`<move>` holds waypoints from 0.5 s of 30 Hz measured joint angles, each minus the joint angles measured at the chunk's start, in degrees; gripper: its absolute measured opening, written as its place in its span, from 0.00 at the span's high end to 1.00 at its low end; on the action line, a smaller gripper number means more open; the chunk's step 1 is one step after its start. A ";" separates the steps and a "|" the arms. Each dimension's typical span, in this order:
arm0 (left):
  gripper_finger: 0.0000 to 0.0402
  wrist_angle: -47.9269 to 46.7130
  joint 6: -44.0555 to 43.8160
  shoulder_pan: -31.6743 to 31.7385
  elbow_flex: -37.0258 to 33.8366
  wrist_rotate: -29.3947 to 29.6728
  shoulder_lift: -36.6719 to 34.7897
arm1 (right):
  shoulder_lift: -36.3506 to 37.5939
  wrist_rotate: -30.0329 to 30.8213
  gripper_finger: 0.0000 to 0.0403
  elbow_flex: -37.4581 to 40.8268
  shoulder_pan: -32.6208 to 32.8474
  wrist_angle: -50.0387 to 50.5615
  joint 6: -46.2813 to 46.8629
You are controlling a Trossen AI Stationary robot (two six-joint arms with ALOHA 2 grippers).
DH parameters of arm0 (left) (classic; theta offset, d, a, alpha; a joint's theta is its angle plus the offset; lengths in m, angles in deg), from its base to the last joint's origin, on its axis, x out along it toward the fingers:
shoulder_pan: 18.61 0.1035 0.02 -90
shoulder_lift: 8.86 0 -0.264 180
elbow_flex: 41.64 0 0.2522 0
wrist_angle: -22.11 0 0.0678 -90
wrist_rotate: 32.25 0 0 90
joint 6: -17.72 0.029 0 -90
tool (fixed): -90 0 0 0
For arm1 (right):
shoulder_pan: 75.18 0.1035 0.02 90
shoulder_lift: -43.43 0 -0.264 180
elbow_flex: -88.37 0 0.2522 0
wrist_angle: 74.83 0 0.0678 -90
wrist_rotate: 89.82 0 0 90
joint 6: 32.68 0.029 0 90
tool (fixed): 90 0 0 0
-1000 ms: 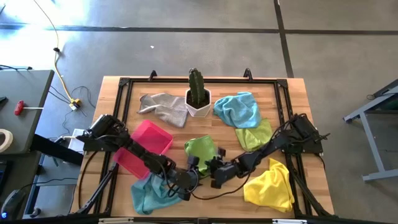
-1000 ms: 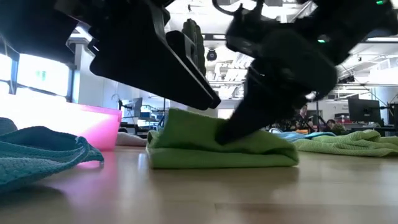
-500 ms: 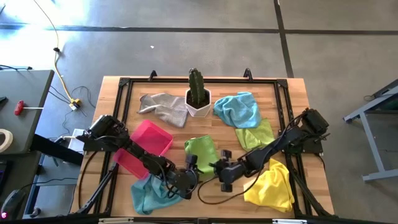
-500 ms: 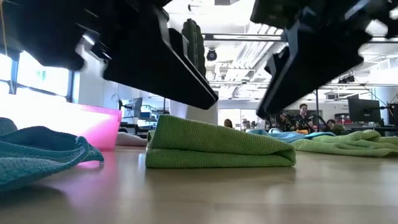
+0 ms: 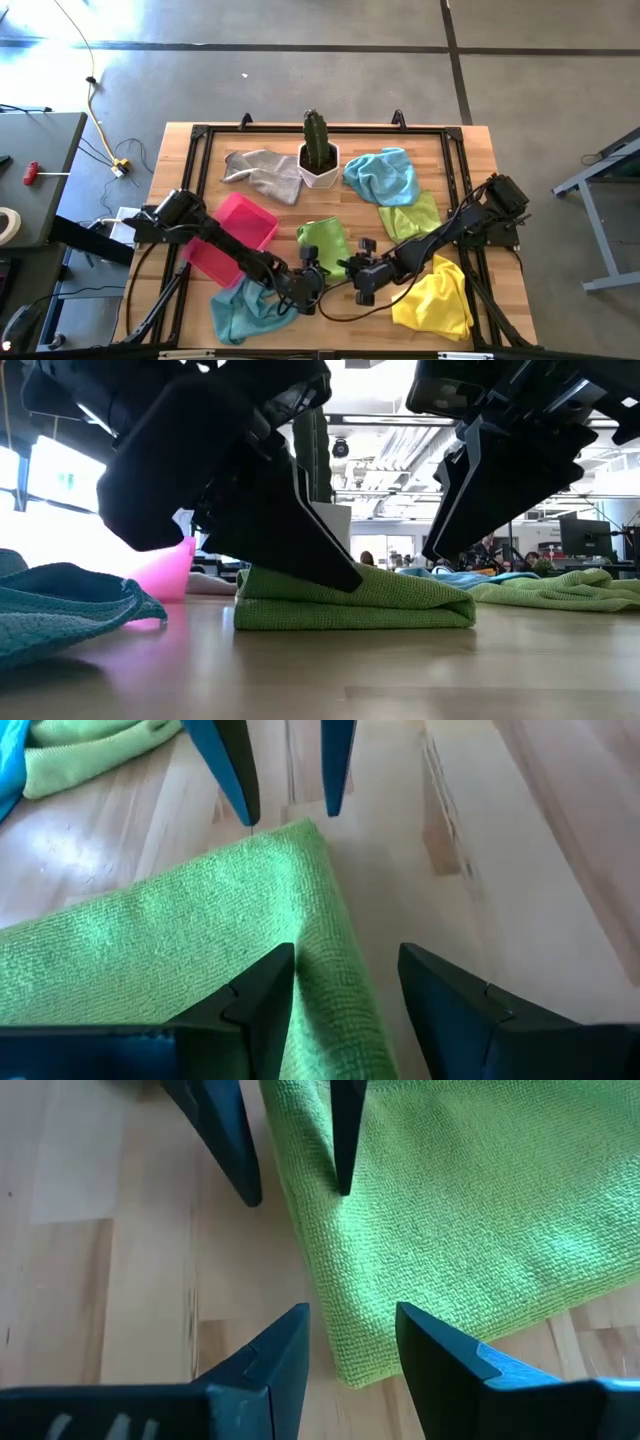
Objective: Fold microfiber towels
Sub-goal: Put the green towel in the pink bin
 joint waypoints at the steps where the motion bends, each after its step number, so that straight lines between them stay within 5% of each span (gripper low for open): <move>1: 0.57 -0.57 -0.12 0.00 0.00 -0.11 0.00 | 0.00 0.00 0.65 0.00 -0.01 0.00 -0.05; 15: 0.57 -5.22 -3.77 1.05 0.16 -4.32 1.60 | 0.00 0.00 0.65 0.01 0.00 0.01 -0.01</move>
